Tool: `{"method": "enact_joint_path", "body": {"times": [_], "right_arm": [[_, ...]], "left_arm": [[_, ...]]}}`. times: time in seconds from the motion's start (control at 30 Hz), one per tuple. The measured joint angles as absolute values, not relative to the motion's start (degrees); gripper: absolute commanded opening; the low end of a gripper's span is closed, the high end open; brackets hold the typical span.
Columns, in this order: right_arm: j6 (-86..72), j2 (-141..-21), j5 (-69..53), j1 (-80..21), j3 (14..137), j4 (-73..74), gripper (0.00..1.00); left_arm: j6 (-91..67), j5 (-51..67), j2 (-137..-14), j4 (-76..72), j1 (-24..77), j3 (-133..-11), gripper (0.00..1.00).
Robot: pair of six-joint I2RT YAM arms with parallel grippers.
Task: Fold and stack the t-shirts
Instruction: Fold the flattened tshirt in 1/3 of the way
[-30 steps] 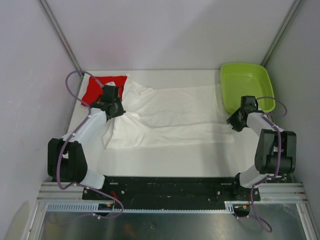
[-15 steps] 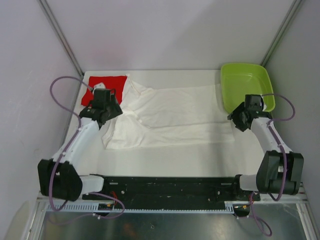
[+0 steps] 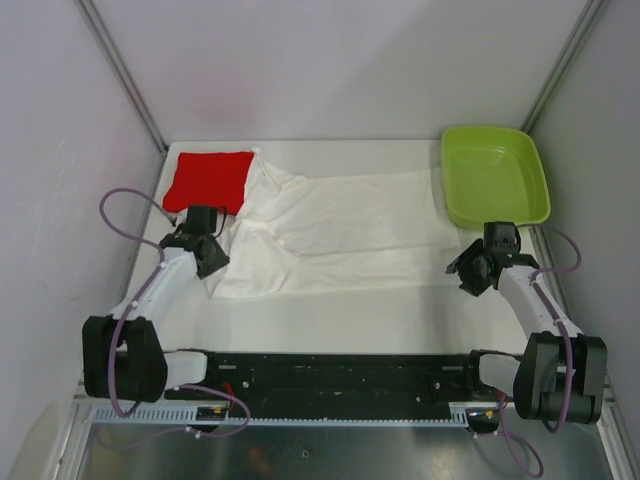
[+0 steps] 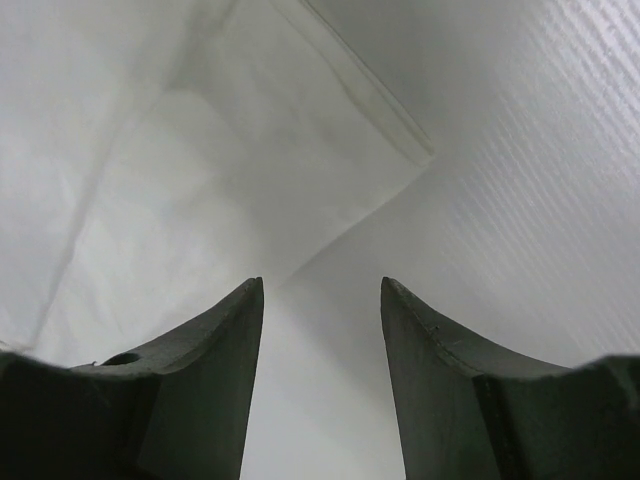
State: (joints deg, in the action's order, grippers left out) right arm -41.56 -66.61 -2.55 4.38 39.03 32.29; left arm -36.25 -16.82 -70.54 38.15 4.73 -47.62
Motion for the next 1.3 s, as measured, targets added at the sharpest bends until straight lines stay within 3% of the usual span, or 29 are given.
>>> {"method": "enact_joint_path", "body": {"times": [0.53,0.7,0.9,1.3], "right_arm": [[-41.80,-67.07,-5.48,6.42,37.19,29.39,0.55],[-41.78,-67.61,-5.50,6.52,37.17,28.64,0.55],[-41.74,-68.84,-5.48,6.52,36.75,28.29,0.55],[-41.30,-71.88,-4.47,7.44,35.46,27.38,0.55]], "left_arm": [[-36.07,-16.08,-82.15,37.76,4.73,-46.94,0.41],[-36.03,-16.01,-83.15,37.28,4.73,-46.94,0.28],[-35.81,-15.84,-83.15,36.82,4.73,-46.94,0.02],[-33.82,-16.34,-83.11,36.58,4.73,-48.69,0.00]]}}
